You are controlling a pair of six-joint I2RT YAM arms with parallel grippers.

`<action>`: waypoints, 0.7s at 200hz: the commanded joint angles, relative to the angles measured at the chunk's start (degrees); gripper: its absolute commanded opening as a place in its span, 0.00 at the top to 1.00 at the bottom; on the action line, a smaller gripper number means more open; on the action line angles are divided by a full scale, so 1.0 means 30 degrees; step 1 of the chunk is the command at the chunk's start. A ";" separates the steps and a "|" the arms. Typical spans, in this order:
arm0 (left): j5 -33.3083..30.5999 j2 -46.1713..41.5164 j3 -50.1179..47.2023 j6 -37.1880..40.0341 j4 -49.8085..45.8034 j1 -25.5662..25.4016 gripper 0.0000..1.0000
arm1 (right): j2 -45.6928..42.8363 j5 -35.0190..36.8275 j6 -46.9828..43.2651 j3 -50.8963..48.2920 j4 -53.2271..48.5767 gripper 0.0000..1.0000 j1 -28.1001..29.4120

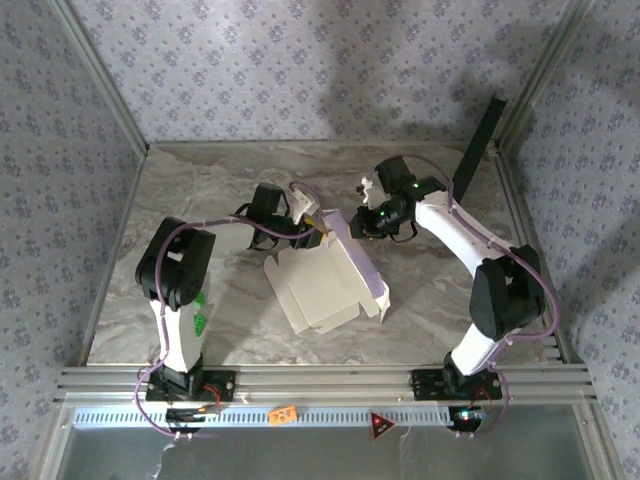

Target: Fold the paper box

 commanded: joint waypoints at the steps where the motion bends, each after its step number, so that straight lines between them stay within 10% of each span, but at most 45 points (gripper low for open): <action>1: -0.0402 -0.0132 0.0103 -0.0119 0.0827 0.0095 0.48 | 0.0559 0.0066 -0.0464 0.0122 -0.0696 0.83 -0.0050; 72: 0.3634 0.0916 0.1518 0.1322 0.0123 -0.0251 0.39 | 0.0728 -0.0022 -0.0489 0.0215 -0.0639 0.83 -0.0082; 140: 0.4091 0.1189 0.2044 0.2570 -0.1464 -0.1090 0.71 | 0.0855 -0.0353 -0.0493 0.0341 -0.0516 0.83 -0.0341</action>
